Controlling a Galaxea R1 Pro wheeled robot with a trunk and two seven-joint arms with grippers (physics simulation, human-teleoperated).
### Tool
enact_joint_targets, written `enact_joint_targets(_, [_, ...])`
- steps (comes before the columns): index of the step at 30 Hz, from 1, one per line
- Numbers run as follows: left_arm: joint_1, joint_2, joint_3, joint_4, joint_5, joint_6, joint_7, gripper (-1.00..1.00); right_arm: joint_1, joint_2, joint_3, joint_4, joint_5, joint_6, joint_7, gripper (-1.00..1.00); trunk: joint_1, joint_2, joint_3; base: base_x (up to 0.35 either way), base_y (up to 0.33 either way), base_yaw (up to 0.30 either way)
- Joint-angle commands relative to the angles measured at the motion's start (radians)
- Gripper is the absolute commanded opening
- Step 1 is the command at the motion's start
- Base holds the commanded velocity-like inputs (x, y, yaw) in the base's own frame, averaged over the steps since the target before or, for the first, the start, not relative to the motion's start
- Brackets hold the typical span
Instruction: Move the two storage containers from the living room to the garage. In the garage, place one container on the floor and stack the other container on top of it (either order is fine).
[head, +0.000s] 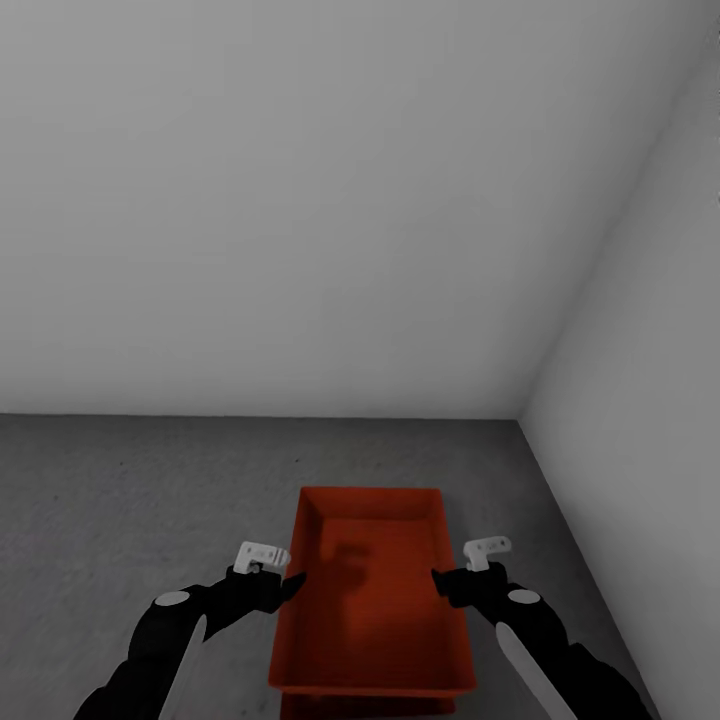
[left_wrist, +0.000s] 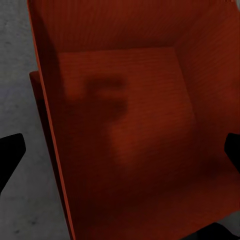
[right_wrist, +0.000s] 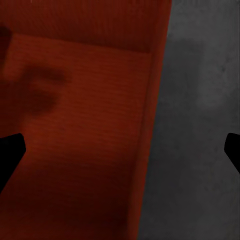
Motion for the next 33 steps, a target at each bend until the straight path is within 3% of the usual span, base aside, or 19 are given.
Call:
enact_joint_targets(1, [-0.001, -0.001, 0.001, -0.001, -0.006, 0.005, -0.006, 1.00, -0.001, -0.002, 0.003, -0.001, -0.011, 0.002, -0.010, 1.00, 0.000, 0.000, 0.001, 0.000, 0.000, 0.000])
enact_joint_targets(33, [-0.001, -0.001, 0.001, -0.001, -0.006, 0.005, -0.006, 1.00, -0.001, -0.002, 0.001, -0.001, -0.008, 0.004, -0.012, 1.00, 0.000, 0.000, 0.052, 0.000, 0.000, 0.000])
